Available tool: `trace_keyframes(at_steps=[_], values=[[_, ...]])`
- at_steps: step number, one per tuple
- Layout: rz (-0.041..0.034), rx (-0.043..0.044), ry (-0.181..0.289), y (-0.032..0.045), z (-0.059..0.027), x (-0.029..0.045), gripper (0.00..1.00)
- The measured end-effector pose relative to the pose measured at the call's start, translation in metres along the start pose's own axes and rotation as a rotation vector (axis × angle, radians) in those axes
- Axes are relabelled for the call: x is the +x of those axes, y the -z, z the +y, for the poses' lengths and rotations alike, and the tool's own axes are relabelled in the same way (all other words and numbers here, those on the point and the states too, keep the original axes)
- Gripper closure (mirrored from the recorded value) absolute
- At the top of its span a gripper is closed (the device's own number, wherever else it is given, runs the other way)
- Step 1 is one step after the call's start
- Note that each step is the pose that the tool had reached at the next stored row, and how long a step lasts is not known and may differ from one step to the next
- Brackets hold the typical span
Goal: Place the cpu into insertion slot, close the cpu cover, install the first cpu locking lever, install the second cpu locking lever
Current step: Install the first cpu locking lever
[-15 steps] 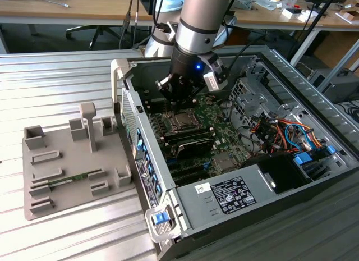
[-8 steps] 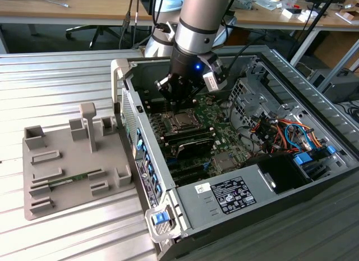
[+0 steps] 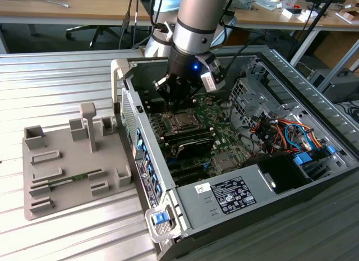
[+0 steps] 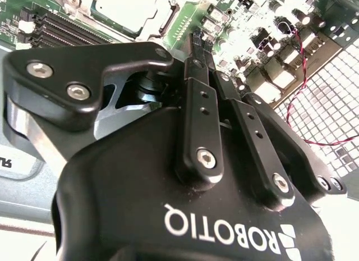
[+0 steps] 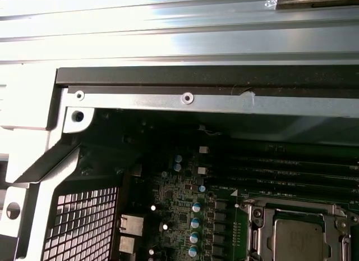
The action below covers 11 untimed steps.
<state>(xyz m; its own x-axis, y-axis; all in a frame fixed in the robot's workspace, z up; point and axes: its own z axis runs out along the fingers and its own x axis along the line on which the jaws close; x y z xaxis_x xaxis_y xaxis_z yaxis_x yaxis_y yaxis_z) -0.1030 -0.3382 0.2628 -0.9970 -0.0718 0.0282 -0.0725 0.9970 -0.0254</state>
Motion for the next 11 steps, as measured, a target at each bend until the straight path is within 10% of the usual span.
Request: trace_keyframes(at_steps=[11], values=[[0.0, 0.0, 0.0, -0.0001, 0.0002, 0.0029, 0.9]])
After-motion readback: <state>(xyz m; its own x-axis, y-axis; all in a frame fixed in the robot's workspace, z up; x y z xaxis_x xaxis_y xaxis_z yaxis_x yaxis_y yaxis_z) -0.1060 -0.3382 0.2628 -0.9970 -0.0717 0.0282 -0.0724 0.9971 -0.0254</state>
